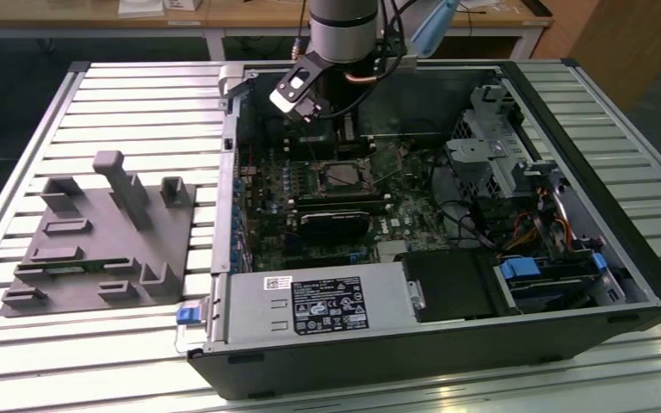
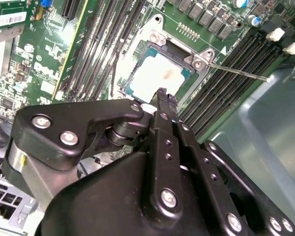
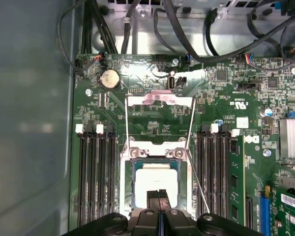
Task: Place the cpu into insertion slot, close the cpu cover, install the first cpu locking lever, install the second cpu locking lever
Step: 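Close the cpu cover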
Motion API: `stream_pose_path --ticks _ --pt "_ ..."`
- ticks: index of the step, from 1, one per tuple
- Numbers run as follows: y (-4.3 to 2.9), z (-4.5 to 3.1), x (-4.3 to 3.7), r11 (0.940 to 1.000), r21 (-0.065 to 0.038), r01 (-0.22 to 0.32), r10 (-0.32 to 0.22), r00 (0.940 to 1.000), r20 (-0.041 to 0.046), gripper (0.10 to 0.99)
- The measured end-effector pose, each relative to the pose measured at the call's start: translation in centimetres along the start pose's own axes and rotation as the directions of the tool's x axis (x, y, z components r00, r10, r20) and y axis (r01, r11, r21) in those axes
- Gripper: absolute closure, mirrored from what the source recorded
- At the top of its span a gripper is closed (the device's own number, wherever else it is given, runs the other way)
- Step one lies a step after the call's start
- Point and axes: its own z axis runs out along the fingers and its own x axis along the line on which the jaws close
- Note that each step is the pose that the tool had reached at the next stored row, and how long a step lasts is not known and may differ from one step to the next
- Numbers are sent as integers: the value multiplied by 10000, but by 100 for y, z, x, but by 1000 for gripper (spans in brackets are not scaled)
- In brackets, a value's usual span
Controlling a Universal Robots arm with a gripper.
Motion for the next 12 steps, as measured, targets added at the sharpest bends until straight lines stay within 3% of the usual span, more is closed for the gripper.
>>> stream_pose_path --ticks 9,12 --pt "18 -230 -1 10000 -2 -2 2 10000 0 980" --pt "20 -240 -1 10000 -4 -2 2 10000 -4 980"
